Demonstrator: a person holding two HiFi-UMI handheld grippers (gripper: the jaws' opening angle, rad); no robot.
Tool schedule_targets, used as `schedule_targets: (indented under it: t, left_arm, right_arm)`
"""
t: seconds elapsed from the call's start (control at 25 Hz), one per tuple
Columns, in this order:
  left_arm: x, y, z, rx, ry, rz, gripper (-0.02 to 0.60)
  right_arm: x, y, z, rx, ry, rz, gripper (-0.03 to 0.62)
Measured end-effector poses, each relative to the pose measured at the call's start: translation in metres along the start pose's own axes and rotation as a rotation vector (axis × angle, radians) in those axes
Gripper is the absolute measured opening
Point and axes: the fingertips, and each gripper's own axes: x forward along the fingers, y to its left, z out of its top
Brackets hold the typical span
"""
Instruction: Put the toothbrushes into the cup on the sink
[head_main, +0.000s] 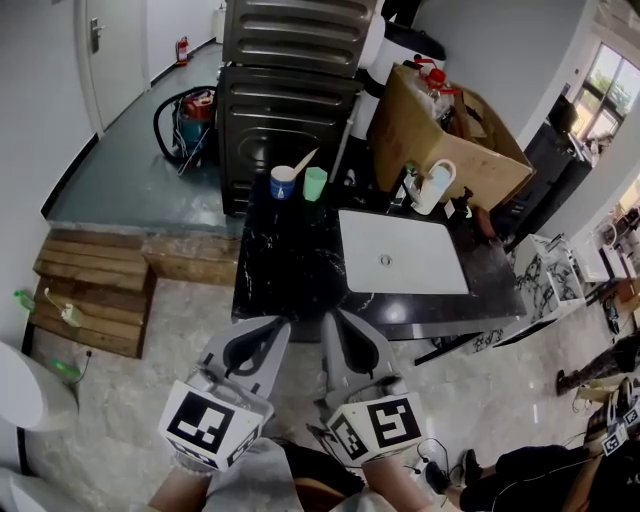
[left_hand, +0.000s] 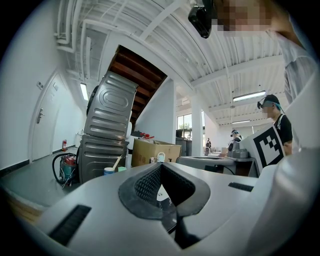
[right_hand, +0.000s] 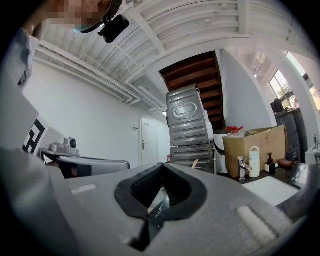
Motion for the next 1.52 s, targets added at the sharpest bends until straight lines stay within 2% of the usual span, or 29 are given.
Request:
schedule_targets:
  t: [1.52]
  left_arm:
    - [0.004,-0.007,-0.006,-0.006,0.016,-0.024,0.003]
  right_arm:
    - [-0.002,0.002,-0.015,0.006,0.043,0.005,-0.002]
